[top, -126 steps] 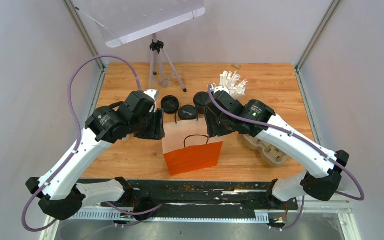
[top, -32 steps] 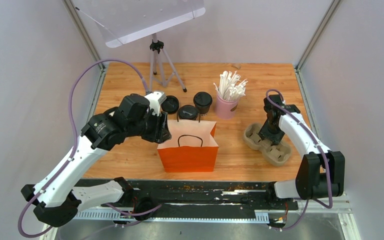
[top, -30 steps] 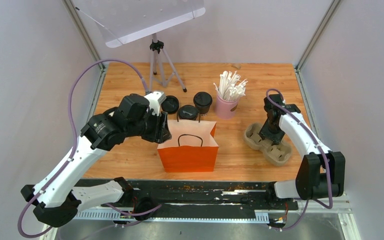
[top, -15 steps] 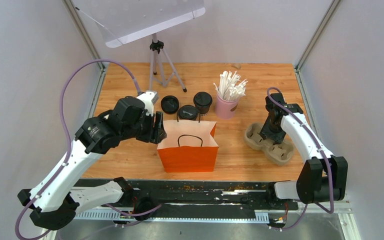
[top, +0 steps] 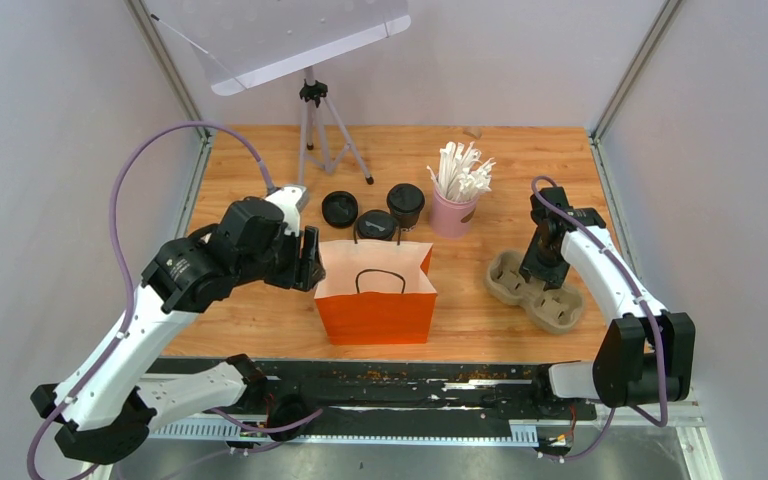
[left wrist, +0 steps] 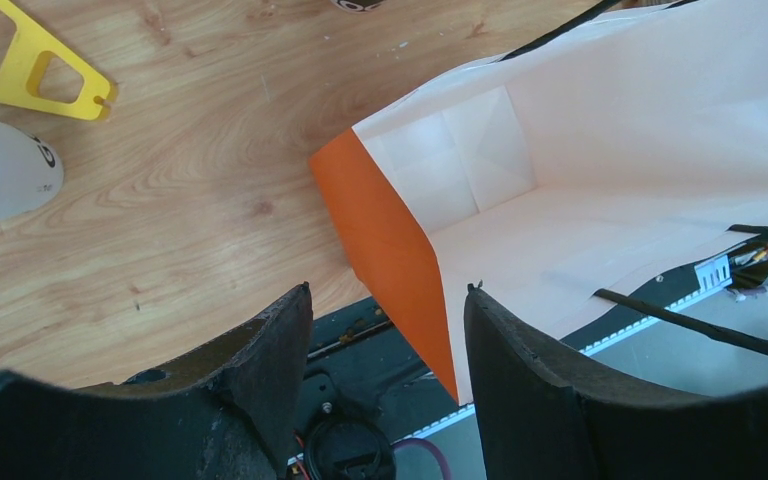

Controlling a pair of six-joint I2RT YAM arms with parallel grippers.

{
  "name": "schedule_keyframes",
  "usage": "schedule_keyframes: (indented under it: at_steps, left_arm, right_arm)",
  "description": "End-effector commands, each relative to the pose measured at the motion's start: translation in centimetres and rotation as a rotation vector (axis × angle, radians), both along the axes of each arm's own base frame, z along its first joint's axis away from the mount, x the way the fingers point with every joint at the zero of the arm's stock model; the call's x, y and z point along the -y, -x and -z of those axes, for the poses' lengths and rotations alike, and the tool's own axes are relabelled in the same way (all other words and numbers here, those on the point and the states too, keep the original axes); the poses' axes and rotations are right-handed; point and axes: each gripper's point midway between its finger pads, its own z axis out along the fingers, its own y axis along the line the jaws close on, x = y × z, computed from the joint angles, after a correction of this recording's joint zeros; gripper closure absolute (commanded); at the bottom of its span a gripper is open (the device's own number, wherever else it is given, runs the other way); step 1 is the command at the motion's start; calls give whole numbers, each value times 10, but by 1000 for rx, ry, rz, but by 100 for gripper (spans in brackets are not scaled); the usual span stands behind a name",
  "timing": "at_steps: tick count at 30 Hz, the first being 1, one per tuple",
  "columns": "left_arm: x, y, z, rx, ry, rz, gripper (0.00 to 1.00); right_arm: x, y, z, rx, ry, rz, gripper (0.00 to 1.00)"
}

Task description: Pack the takeout coffee

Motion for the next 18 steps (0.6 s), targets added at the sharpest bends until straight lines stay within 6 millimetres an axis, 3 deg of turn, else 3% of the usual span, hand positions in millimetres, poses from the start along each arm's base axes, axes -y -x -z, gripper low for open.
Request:
schedule_keyframes:
  at_steps: [1, 4, 9, 18]
  left_arm:
    - [-4, -1, -15, 42, 35, -26, 35]
    - [-7, 1, -15, 45, 36, -36, 34]
    - [-7, 2, -18, 47, 47, -41, 35]
    - [-9, 6, -18, 38, 56, -44, 35]
  right_arm:
    - [1, -4, -6, 14, 0, -32, 58]
    - [2, -5, -11, 19, 8, -48, 56]
    - [5, -4, -6, -5, 26, -62, 42]
    - [3, -4, 8, -8, 20, -55, 41]
